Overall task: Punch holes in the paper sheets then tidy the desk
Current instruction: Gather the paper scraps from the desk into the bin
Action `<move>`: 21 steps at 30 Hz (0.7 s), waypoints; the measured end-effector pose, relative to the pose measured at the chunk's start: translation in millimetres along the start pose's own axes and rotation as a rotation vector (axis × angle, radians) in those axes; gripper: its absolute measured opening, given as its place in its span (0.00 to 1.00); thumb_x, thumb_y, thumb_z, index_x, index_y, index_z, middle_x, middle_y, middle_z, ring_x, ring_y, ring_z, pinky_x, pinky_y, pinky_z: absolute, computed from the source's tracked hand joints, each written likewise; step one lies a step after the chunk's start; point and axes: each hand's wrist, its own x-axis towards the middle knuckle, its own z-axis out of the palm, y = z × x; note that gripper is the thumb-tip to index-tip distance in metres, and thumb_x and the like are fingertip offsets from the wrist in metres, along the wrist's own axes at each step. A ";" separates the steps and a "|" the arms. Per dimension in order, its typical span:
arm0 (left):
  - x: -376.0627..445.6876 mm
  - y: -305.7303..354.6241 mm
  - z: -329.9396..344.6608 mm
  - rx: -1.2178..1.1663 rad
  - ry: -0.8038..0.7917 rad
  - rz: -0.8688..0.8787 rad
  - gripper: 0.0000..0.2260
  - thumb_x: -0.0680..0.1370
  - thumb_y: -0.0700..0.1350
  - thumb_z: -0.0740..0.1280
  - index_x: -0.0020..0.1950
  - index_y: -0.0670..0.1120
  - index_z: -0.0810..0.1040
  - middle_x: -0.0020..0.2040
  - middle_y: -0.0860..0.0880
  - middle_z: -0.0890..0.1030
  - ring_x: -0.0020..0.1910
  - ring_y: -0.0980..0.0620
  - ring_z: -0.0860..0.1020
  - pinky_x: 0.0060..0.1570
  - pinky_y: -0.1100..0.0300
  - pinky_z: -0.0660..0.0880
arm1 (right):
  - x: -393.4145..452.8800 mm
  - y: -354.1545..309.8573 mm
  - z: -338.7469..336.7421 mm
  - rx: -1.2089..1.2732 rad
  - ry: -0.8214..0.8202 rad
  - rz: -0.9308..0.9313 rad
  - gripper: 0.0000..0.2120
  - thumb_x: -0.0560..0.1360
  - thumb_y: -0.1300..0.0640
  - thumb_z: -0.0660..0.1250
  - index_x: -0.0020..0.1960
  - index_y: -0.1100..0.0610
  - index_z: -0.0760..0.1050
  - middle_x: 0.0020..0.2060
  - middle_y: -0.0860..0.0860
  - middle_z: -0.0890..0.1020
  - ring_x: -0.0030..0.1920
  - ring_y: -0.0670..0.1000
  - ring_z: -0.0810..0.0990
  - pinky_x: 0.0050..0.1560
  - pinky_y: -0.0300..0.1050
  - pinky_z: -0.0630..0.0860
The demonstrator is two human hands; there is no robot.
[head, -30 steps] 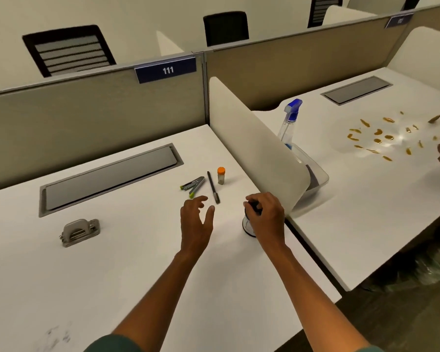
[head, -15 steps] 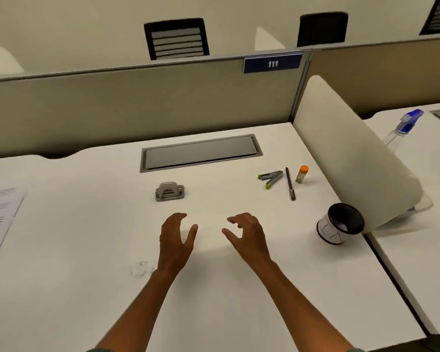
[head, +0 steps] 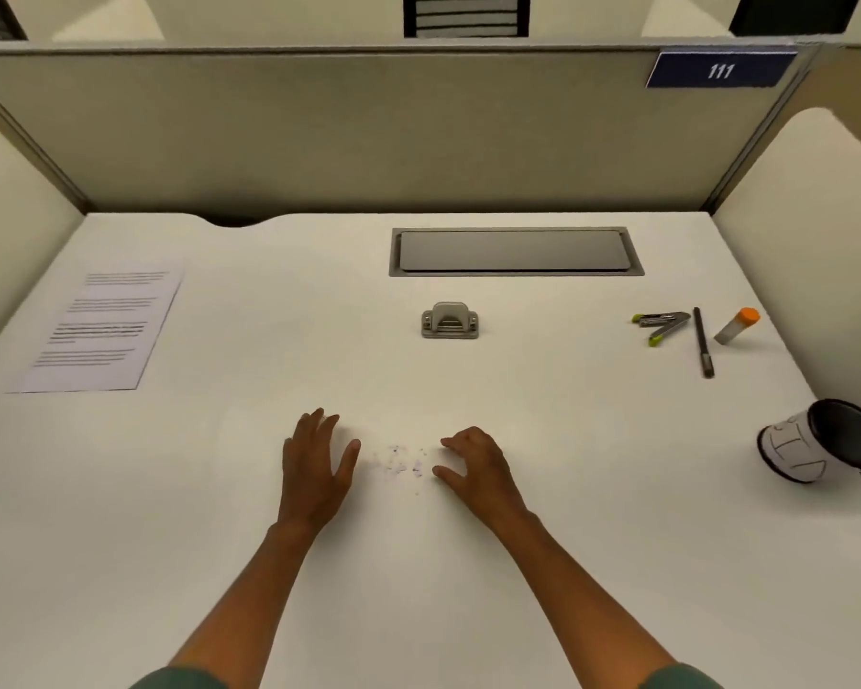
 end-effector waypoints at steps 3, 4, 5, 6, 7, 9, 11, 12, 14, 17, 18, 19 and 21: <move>-0.6 -22.8 -4.3 0.065 -0.036 0.035 0.24 0.80 0.55 0.60 0.74 0.48 0.65 0.78 0.48 0.59 0.79 0.50 0.51 0.76 0.43 0.50 | 2.8 -11.4 17.2 -0.022 -0.010 0.002 0.20 0.74 0.54 0.71 0.64 0.57 0.76 0.55 0.50 0.76 0.59 0.51 0.72 0.58 0.37 0.68; -0.7 -28.8 -5.6 0.096 -0.041 0.053 0.25 0.80 0.57 0.59 0.75 0.48 0.64 0.79 0.48 0.58 0.79 0.49 0.50 0.76 0.42 0.49 | 4.1 -15.2 22.5 -0.029 -0.008 0.000 0.20 0.74 0.54 0.71 0.64 0.57 0.76 0.55 0.50 0.75 0.59 0.51 0.71 0.58 0.36 0.68; -0.4 -33.3 -6.7 0.129 -0.041 0.075 0.27 0.80 0.59 0.57 0.75 0.48 0.64 0.79 0.48 0.57 0.79 0.49 0.50 0.75 0.42 0.50 | 5.5 -18.7 27.0 -0.038 -0.007 -0.003 0.20 0.74 0.54 0.71 0.64 0.57 0.75 0.55 0.50 0.75 0.59 0.51 0.71 0.58 0.36 0.67; 0.4 -37.2 -7.5 0.162 -0.039 0.101 0.28 0.79 0.60 0.54 0.75 0.47 0.64 0.79 0.47 0.57 0.79 0.48 0.51 0.75 0.41 0.50 | 7.1 -22.3 31.4 -0.048 -0.004 -0.007 0.20 0.74 0.54 0.71 0.64 0.57 0.75 0.55 0.50 0.75 0.59 0.51 0.71 0.58 0.36 0.67; 1.3 -40.5 -8.2 0.195 -0.039 0.122 0.30 0.78 0.62 0.52 0.75 0.47 0.64 0.79 0.46 0.57 0.79 0.47 0.51 0.74 0.41 0.51 | 8.2 -25.4 35.4 -0.057 -0.004 -0.010 0.20 0.74 0.53 0.71 0.64 0.58 0.75 0.56 0.50 0.75 0.59 0.51 0.71 0.57 0.36 0.67; 4.1 -44.9 -9.2 0.252 -0.048 0.144 0.31 0.77 0.63 0.50 0.75 0.47 0.64 0.79 0.46 0.57 0.79 0.46 0.52 0.74 0.40 0.51 | 10.4 -31.2 42.1 -0.074 -0.008 -0.016 0.21 0.74 0.53 0.70 0.65 0.57 0.75 0.57 0.50 0.74 0.59 0.51 0.70 0.57 0.35 0.66; 6.5 -49.8 -9.4 0.282 -0.060 0.149 0.31 0.77 0.63 0.49 0.76 0.48 0.63 0.79 0.46 0.55 0.79 0.46 0.51 0.74 0.39 0.51 | 11.9 -36.7 48.7 -0.084 -0.022 -0.023 0.22 0.74 0.52 0.71 0.65 0.57 0.74 0.57 0.49 0.73 0.59 0.50 0.69 0.57 0.35 0.65; 7.2 -50.9 -8.9 0.292 -0.066 0.152 0.31 0.77 0.63 0.49 0.76 0.49 0.63 0.79 0.46 0.55 0.79 0.46 0.51 0.74 0.39 0.51 | 12.2 -38.4 50.6 -0.087 -0.030 -0.029 0.22 0.73 0.51 0.71 0.65 0.56 0.74 0.57 0.49 0.73 0.59 0.50 0.69 0.57 0.35 0.65; 7.8 -54.2 -8.1 0.308 -0.076 0.159 0.31 0.77 0.63 0.49 0.77 0.50 0.61 0.80 0.47 0.54 0.79 0.47 0.51 0.74 0.39 0.50 | 12.6 -42.3 55.8 -0.096 -0.047 -0.039 0.22 0.73 0.51 0.71 0.65 0.56 0.74 0.57 0.49 0.72 0.59 0.50 0.68 0.57 0.35 0.65; 8.1 -57.1 -5.9 0.339 -0.090 0.156 0.31 0.78 0.64 0.50 0.78 0.52 0.59 0.80 0.48 0.53 0.79 0.47 0.50 0.74 0.39 0.49 | 12.8 -46.1 60.0 -0.098 -0.053 -0.038 0.18 0.74 0.53 0.70 0.63 0.57 0.75 0.56 0.49 0.73 0.58 0.50 0.69 0.57 0.37 0.66; 8.2 -57.4 -4.8 0.353 -0.092 0.155 0.30 0.78 0.64 0.50 0.78 0.53 0.59 0.80 0.48 0.52 0.79 0.47 0.50 0.74 0.39 0.49 | 12.6 -46.6 60.3 -0.094 -0.052 -0.034 0.17 0.75 0.54 0.69 0.62 0.57 0.76 0.56 0.50 0.73 0.58 0.51 0.69 0.57 0.38 0.67; 8.0 -58.0 -3.9 0.363 -0.092 0.156 0.30 0.78 0.64 0.50 0.78 0.53 0.59 0.80 0.48 0.52 0.79 0.47 0.50 0.74 0.38 0.50 | 12.1 -47.1 60.5 -0.094 -0.048 -0.032 0.15 0.75 0.55 0.69 0.61 0.57 0.77 0.55 0.50 0.74 0.58 0.51 0.70 0.56 0.39 0.68; 7.7 -59.2 -2.4 0.373 -0.088 0.162 0.30 0.78 0.64 0.51 0.78 0.53 0.59 0.80 0.48 0.52 0.79 0.46 0.51 0.74 0.38 0.50 | 10.3 -48.0 61.1 -0.105 -0.029 -0.038 0.11 0.76 0.57 0.67 0.58 0.58 0.79 0.54 0.51 0.75 0.57 0.51 0.71 0.54 0.41 0.69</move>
